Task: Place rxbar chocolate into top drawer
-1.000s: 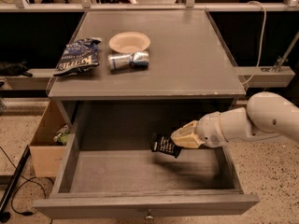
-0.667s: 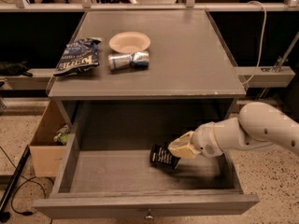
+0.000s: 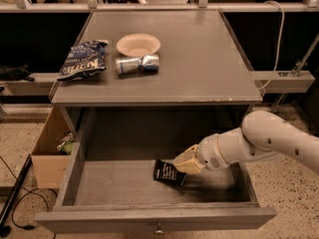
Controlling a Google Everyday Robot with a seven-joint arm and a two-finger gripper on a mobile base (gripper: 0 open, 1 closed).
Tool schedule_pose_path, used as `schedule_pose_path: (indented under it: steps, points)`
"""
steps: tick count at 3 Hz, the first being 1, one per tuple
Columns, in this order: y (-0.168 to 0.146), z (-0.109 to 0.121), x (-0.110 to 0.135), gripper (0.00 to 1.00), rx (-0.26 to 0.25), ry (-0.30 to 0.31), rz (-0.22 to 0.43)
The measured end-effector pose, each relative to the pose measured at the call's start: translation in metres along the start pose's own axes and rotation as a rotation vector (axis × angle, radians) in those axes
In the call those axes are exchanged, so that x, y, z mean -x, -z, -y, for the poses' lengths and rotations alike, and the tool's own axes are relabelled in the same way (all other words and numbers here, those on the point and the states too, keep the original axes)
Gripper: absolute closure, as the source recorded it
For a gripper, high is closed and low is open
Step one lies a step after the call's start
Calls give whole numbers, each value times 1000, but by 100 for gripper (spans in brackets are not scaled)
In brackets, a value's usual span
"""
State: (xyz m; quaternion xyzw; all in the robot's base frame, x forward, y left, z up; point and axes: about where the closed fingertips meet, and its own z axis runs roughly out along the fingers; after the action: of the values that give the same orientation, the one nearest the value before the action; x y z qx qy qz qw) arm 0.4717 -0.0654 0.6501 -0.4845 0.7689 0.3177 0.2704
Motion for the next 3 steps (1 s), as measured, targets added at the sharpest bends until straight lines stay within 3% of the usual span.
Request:
schedule_pose_path:
  steps: [1,3]
  points:
    - [0,0,2,100,0,3,0]
    - [0,0,2,58,0,3,0]
